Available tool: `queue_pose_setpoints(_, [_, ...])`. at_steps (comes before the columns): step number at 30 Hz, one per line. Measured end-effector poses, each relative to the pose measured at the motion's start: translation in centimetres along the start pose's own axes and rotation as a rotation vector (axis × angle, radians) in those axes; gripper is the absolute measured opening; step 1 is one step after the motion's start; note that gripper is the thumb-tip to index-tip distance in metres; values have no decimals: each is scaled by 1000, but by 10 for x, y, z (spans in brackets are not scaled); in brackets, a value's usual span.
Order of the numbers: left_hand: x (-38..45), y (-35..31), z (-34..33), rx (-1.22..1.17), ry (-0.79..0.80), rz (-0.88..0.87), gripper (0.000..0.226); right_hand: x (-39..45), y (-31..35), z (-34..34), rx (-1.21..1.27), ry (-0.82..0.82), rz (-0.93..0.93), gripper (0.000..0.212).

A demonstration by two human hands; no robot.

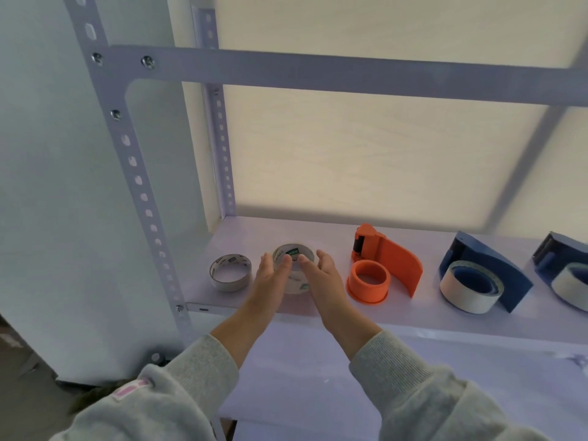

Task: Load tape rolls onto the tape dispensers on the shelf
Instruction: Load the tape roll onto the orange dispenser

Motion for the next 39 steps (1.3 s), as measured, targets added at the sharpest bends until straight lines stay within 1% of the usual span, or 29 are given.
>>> queue_pose_setpoints(2, [-4, -1, 0, -58, 5, -23, 80, -5, 0, 7, 38, 12, 11, 49])
queue_pose_setpoints(4, [-11, -11, -4, -106, 25, -75, 90, -10, 6, 15, 98, 10, 63, 22])
queue_pose_setpoints(5, [-14, -15, -7, -116, 34, -87, 94, -11, 9, 21, 125, -2, 98, 18])
queue_pose_setpoints(6, [-16, -20, -12, -126, 44, -104, 93, -14, 11, 27, 153, -18, 129, 20])
queue_pose_setpoints(7, [-18, -25, -17, -150, 59, -125, 89, -16, 13, 33, 173, -40, 153, 24])
queue_pose_setpoints(8, [-22, -31, -23, -170, 74, -149, 78, -19, 15, 40, 202, -71, 181, 29])
queue_pose_setpoints(10, [-25, -39, -37, -178, 105, -179, 38, -26, 17, 58, 237, -142, 242, 31])
queue_pose_setpoints(11, [-27, -43, -46, -186, 133, -191, 26, -31, 20, 67, 238, -178, 275, 31])
queue_pose_setpoints(13, [-31, -52, -64, -179, 190, -215, 18, -42, 27, 85, 218, -234, 337, 32])
queue_pose_setpoints(16, [-31, -55, -86, -150, 246, -245, 26, -53, 31, 109, 197, -308, 389, 36])
queue_pose_setpoints(18, [-32, -57, -99, -121, 262, -274, 33, -54, 26, 123, 211, -344, 382, 38])
queue_pose_setpoints(21, [-35, -56, -115, -94, 284, -264, 24, -57, 18, 140, 231, -392, 356, 39])
queue_pose_setpoints(23, [-36, -54, -123, -81, 296, -259, 22, -56, 8, 148, 252, -413, 316, 37])
queue_pose_setpoints(25, [-36, -52, -126, -64, 297, -268, 23, -53, -4, 152, 253, -417, 263, 34])
queue_pose_setpoints(28, [-35, -51, -128, -52, 295, -272, 42, -48, -13, 151, 230, -393, 226, 33])
queue_pose_setpoints(29, [-33, -48, -128, -48, 296, -259, 43, -46, -16, 150, 218, -383, 205, 33])
queue_pose_setpoints(33, [-26, -28, -128, -41, 296, -171, 29, -37, -29, 147, 165, -348, 105, 36])
queue_pose_setpoints(36, [-24, -24, -128, -28, 290, -160, 33, -33, -34, 146, 139, -334, 83, 39])
queue_pose_setpoints(39, [-23, -24, -127, -29, 277, -153, 43, -31, -32, 149, 71, -311, 93, 40])
Point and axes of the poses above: each hand's wrist, its own x-axis towards the middle knuckle, its own z-axis out of the back of the hand, y = z × x, the point moved 10 cm from there along x, towards the middle knuckle, and after that the axes turned 5 degrees about y, right-handed, at the moved point
